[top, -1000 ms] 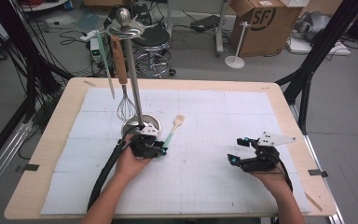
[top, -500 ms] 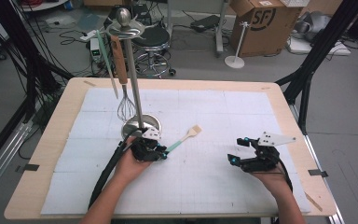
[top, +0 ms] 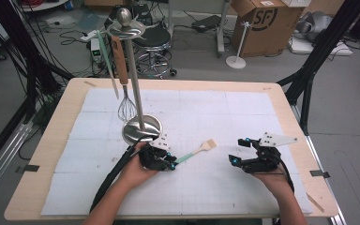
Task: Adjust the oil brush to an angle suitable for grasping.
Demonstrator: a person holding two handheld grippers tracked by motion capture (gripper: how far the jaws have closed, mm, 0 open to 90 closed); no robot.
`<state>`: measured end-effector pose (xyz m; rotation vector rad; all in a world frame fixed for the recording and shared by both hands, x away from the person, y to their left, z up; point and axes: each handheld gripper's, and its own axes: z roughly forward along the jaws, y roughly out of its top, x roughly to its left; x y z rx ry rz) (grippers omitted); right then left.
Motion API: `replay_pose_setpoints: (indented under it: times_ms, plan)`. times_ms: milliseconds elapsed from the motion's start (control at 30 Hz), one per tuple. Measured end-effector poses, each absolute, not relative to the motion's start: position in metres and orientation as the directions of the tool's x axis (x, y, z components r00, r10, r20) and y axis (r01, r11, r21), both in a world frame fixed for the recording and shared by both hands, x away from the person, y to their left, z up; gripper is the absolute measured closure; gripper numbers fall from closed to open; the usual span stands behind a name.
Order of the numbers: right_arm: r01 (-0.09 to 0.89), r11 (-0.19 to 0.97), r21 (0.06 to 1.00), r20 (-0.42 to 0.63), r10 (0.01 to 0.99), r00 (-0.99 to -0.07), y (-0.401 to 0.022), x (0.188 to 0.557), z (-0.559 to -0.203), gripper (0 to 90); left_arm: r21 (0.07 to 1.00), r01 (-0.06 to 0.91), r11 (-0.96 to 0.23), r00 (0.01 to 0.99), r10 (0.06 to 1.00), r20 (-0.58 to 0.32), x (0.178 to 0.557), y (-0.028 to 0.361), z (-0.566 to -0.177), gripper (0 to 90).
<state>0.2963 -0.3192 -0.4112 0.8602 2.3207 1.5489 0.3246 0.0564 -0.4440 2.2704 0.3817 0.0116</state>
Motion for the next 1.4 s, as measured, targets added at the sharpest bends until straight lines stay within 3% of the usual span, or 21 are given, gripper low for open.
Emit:
replay_pose_setpoints:
  times_ms: [467, 767, 933, 1400]
  plan:
    - [0.336, 0.27, 0.902, 0.126, 0.58, -0.805, -0.32, 0.296, -0.41, 19.6, 0.736, 0.165, -0.656, 0.986, 0.12, -0.114, 0.303, 0.028, -0.444, 72.7]
    - [0.342, 0.263, 0.902, 0.135, 0.58, -0.803, -0.322, 0.295, -0.409, 19.6, 0.751, 0.19, -0.632, 0.978, 0.192, -0.086, 0.298, 0.043, -0.447, 50.9]
    - [0.34, 0.268, 0.901, 0.132, 0.577, -0.806, -0.321, 0.295, -0.409, 19.6, 0.753, 0.18, -0.633, 0.975, 0.216, -0.051, 0.302, 0.048, -0.447, 50.9]
    - [0.343, 0.276, 0.898, 0.13, 0.578, -0.806, -0.319, 0.295, -0.41, 19.6, 0.768, 0.306, -0.563, 0.897, 0.441, -0.034, 0.324, 0.066, -0.449, 49.6]
